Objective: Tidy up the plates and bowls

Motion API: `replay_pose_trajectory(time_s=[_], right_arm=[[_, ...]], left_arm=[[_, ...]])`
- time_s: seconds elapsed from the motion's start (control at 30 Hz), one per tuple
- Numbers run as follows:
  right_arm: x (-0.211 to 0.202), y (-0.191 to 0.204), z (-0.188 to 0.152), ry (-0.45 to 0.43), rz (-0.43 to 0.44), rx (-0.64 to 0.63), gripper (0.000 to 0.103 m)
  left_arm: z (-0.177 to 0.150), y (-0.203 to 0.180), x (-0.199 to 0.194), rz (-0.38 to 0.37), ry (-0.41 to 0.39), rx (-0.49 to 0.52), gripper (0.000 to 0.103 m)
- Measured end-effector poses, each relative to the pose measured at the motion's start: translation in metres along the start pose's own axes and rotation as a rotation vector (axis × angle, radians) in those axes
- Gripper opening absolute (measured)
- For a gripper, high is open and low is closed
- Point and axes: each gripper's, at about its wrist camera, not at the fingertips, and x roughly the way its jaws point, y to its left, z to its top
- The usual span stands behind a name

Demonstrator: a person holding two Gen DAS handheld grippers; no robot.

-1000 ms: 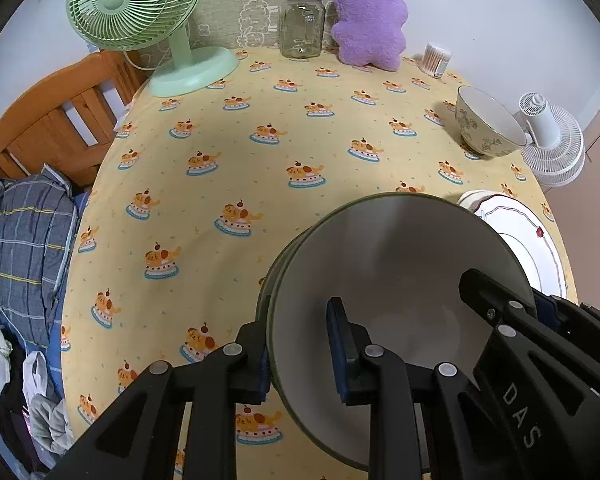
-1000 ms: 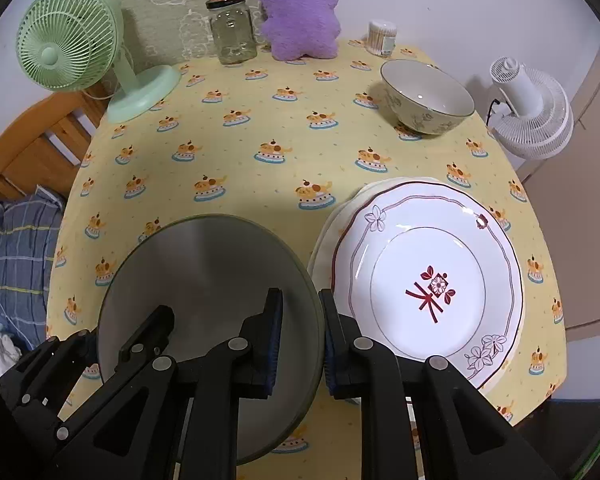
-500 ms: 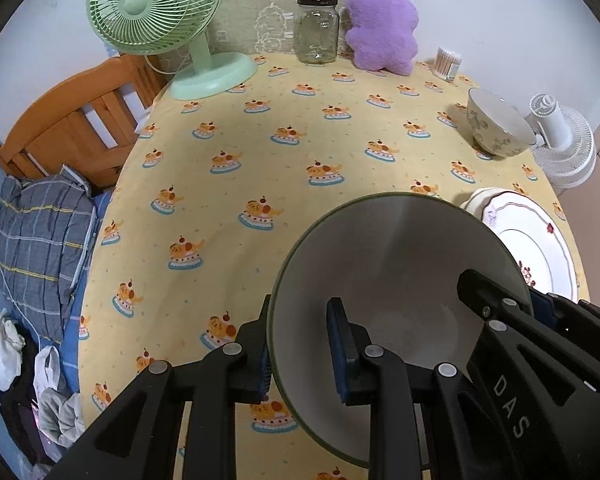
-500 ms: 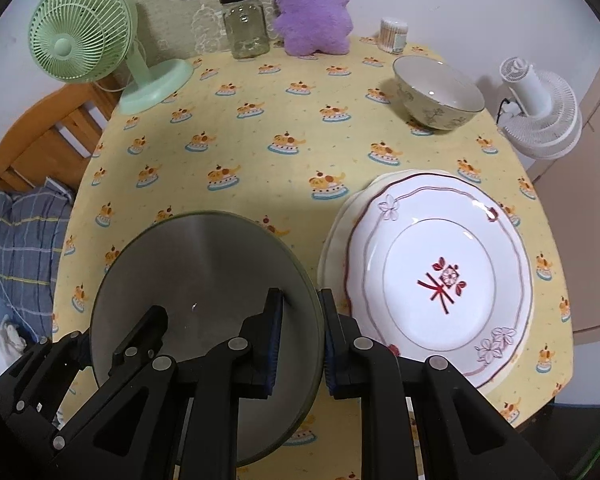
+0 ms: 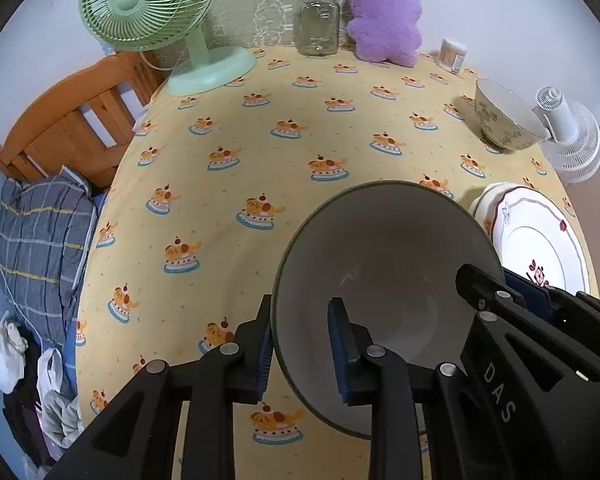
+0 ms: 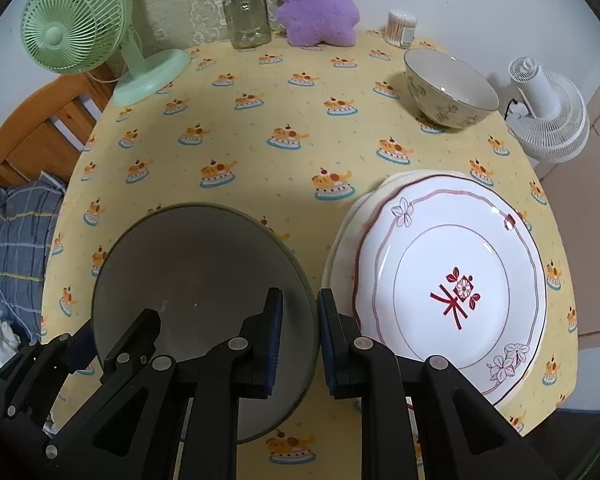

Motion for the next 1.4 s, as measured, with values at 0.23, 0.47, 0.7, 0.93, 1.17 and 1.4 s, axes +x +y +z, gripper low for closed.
replay_pose_trajectory(time_s=[0.23, 0.47, 0.7, 0.93, 1.17, 1.4], right_arm=[[-0.001, 0.004, -0.003, -0.011, -0.009, -0.048, 0.022], [-0.014, 0.002, -0.007, -0.001, 0.029, -0.048, 0.045], [-0.042, -0.001, -0.008, -0.040, 0.041, -0.008, 0.072], [-0.071, -0.016, 0.006, -0.128, 0.019, 0.026, 0.080], [-0.078, -0.045, 0.033, -0.178, -0.019, 0.028, 0.081], [-0.069, -0.086, 0.071, -0.171, -0.033, 0.004, 0.081]], left_arm=[[-0.003, 0.002, 0.014, -0.075, 0.067, -0.025, 0.040], [-0.006, 0.001, -0.001, -0.134, 0.043, -0.005, 0.076], [-0.001, 0.004, -0.020, -0.165, 0.025, -0.003, 0.079], [0.020, -0.014, -0.046, -0.155, -0.060, 0.028, 0.079], [0.048, -0.047, -0.051, -0.111, -0.119, 0.039, 0.080], [0.081, -0.089, -0.040, -0.089, -0.117, -0.009, 0.079]])
